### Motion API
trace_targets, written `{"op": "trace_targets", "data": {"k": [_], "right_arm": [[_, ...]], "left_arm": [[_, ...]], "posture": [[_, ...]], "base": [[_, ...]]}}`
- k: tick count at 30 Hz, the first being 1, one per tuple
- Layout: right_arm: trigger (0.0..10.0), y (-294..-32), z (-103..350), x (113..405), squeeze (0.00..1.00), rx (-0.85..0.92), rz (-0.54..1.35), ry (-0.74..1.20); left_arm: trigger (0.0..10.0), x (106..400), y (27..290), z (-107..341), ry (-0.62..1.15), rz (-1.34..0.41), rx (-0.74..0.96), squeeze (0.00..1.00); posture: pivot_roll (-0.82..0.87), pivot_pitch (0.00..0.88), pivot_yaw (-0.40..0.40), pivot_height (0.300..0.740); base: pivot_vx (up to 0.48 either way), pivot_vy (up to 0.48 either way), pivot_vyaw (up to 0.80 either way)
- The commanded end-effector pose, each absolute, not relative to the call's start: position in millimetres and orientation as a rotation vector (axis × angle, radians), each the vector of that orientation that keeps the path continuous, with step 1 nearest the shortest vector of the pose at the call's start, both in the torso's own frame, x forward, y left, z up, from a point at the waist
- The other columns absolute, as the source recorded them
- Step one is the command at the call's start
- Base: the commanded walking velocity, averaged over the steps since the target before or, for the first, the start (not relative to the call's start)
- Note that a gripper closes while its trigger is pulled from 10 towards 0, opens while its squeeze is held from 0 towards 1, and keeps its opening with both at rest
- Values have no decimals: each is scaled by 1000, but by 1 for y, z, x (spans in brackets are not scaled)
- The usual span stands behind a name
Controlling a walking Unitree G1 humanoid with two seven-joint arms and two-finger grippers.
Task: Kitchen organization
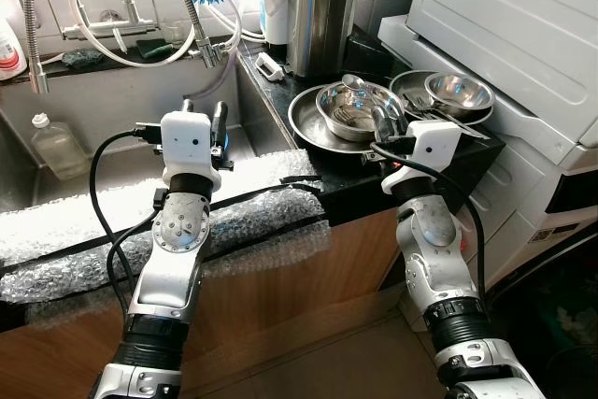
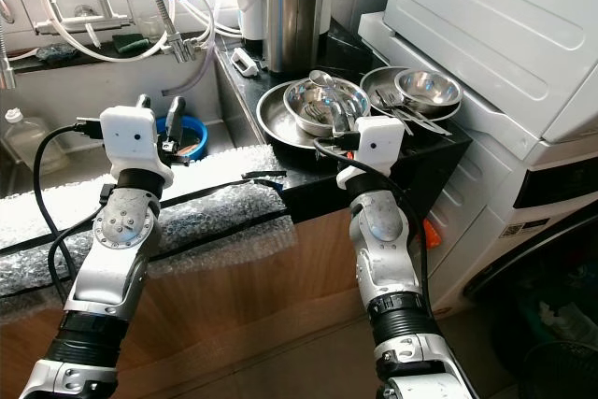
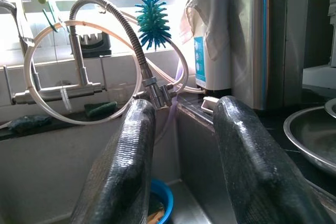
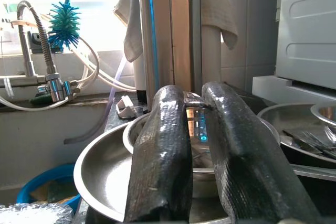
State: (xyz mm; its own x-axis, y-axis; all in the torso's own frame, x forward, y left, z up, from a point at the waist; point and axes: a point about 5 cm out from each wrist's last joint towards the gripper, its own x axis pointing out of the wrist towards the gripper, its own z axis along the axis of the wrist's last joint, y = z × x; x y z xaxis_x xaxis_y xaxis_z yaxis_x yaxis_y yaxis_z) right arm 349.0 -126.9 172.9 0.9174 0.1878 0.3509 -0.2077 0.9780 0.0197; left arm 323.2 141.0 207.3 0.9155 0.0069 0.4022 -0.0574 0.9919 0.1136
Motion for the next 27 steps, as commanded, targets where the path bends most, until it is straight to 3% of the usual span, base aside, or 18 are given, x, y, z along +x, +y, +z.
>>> {"op": "trace_targets", "data": {"k": [1,2,3,4,5,10,20,24,27], "right_arm": [[0,-127,180,348,0,72,207,-384],[0,-126,181,348,0,71,208,-386],[5412,-126,182,349,0,64,201,-389],[5412,-126,183,349,0,61,196,-391],[10000,-126,184,349,0,64,193,-395],[10000,-128,204,349,0,223,215,-457],[10000,-127,206,340,0,648,320,-415],[10000,-128,201,336,0,688,354,-390],[10000,-129,188,323,0,696,433,-338]], "left_arm": [[10000,322,137,218,-461,23,136,0],[10000,322,136,218,-462,23,136,0],[10000,322,137,218,-463,22,136,0],[10000,322,137,218,-463,22,137,0],[10000,322,137,219,-462,25,129,0],[10000,324,146,233,-476,51,27,0],[10000,325,144,252,-423,-126,-437,0],[10000,325,142,242,-363,-175,-470,0],[10000,321,144,228,-265,-247,-602,0]], "posture": [[-48,0,-49,727],[-46,0,-50,727],[-47,0,-49,727],[-47,0,-49,727],[-47,0,-49,727],[-50,0,-49,727],[-42,0,-55,727],[-39,0,-55,727],[-48,0,-50,727]], "base": [[0,0,0],[0,0,0],[0,0,0],[0,0,0],[0,0,0],[0,0,0],[0,0,0],[0,0,0],[0,0,0]]}}
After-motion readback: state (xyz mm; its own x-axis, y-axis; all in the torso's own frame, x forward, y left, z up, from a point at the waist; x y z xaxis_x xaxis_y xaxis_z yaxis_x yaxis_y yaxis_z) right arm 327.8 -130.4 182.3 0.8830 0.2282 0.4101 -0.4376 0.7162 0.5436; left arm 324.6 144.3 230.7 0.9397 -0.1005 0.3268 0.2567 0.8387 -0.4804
